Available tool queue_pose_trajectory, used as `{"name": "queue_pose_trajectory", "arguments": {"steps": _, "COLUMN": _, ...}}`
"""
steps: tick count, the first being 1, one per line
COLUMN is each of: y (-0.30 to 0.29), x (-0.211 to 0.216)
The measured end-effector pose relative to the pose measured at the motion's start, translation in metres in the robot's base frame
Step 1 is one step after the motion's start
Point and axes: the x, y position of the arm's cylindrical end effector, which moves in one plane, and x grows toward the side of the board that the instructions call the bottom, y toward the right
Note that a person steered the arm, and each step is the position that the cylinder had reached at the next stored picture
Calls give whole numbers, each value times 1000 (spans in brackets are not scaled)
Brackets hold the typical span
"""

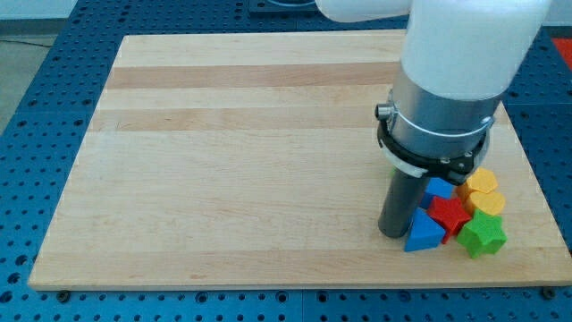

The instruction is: Push the green star parallel left to the red star

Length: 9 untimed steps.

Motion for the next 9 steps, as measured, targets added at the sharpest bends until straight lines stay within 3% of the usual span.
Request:
{"name": "queue_pose_trajectory", "arguments": {"steps": 2, "y": -34, "x": 28}}
{"name": "queue_pose_trajectory", "arguments": {"steps": 4, "y": -2, "x": 55}}
{"name": "queue_pose_trajectory", "arguments": {"steps": 6, "y": 145, "x": 54}}
{"name": "queue_pose_trajectory", "arguments": {"steps": 7, "y": 186, "x": 52}}
{"name": "queue_pose_trajectory", "arguments": {"steps": 9, "y": 173, "x": 27}}
